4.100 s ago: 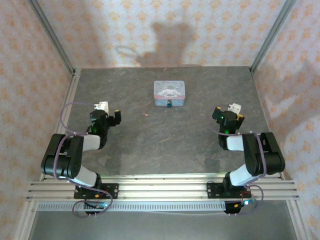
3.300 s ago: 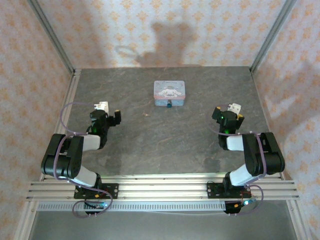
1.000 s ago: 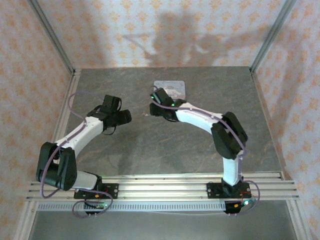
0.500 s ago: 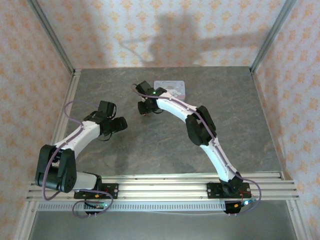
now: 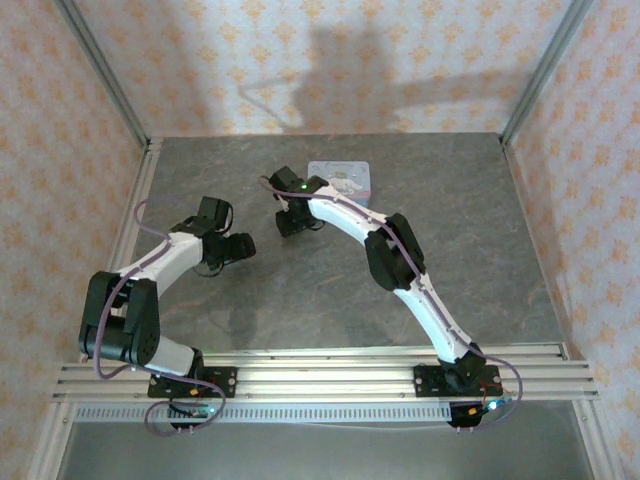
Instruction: Unlock the padlock with the key
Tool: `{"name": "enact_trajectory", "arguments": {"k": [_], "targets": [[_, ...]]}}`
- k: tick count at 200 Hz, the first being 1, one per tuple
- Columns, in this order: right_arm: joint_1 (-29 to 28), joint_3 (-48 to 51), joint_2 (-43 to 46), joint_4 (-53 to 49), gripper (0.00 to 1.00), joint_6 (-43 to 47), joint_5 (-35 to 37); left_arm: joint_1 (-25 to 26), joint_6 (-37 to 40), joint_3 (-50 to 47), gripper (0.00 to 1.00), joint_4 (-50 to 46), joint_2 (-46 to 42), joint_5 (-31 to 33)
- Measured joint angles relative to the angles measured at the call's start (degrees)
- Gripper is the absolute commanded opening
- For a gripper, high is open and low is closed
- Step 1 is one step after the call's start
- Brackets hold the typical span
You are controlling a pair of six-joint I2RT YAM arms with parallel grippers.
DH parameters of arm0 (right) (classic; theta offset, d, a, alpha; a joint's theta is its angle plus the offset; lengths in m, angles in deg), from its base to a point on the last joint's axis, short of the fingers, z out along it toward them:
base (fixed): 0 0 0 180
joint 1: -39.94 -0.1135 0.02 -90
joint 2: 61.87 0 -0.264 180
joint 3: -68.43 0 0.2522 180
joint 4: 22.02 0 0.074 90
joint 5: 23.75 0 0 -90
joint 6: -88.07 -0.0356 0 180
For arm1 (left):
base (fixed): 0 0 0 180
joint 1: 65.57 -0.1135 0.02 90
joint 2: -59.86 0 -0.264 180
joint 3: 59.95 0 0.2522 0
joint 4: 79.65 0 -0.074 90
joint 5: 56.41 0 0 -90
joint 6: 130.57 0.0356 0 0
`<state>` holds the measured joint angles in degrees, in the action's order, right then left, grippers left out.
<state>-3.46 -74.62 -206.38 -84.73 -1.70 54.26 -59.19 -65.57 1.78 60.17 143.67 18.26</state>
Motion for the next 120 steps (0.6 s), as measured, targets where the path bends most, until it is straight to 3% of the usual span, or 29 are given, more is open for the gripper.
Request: {"name": "enact_trajectory", "arguments": {"k": [85, 120], "targets": [[-1.7, -5.7, -2.9, -4.8, 0.47, 3.0, 2.6, -0.2, 1.1, 0.0, 0.71, -0.6, 0.0, -0.8], [-2.6, -6.4, -3.3, -5.3, 0.39, 4.8, 4.8, -0.5, 1.3, 0.0, 0.71, -1.2, 0.0, -0.8]]}}
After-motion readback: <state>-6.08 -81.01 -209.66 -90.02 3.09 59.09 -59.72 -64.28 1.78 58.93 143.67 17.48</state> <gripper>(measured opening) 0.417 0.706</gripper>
